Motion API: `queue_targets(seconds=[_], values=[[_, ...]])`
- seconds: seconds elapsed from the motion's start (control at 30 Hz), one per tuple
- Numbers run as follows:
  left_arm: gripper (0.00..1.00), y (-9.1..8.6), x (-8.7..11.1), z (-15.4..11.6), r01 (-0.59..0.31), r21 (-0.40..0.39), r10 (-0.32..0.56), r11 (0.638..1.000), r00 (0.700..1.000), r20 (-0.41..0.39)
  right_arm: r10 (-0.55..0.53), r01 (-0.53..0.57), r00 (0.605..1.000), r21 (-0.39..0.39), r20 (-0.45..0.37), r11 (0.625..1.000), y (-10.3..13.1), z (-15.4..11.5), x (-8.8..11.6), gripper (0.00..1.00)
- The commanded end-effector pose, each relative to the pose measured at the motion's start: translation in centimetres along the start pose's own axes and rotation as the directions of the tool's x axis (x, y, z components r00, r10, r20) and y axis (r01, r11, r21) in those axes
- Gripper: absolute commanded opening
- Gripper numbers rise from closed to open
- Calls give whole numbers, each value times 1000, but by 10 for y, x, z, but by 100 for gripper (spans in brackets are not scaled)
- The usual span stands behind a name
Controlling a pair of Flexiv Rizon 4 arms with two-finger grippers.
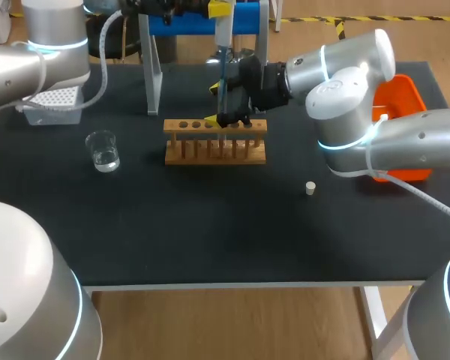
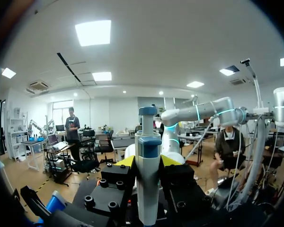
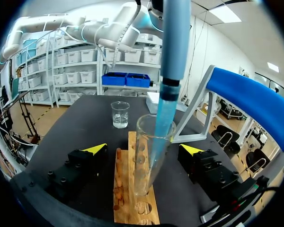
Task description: Invert the test tube, pick up the pipette, mount the tip to pipette, aspirate from beaker and dispense into the tube, eject the tip, return the pipette, and cap with the stopper.
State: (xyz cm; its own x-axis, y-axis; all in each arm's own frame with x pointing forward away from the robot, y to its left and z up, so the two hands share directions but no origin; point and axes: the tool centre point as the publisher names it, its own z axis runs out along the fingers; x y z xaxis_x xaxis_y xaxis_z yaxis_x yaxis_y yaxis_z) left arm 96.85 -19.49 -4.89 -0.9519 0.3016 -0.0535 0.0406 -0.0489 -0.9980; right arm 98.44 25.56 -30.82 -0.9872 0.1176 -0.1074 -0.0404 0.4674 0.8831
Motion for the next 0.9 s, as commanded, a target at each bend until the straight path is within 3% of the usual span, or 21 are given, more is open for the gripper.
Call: queue_targets(seconds=[0.03,0.9], values=[[0,-7,4,3,-1,-15,1,1000,1000,8,0,0,1000,2,0,1000,0,0,0,100],[0,-36,10,18,-30,-67,31,997,1000,7,0,0,1000,2,0,1000,0,0,0,100]])
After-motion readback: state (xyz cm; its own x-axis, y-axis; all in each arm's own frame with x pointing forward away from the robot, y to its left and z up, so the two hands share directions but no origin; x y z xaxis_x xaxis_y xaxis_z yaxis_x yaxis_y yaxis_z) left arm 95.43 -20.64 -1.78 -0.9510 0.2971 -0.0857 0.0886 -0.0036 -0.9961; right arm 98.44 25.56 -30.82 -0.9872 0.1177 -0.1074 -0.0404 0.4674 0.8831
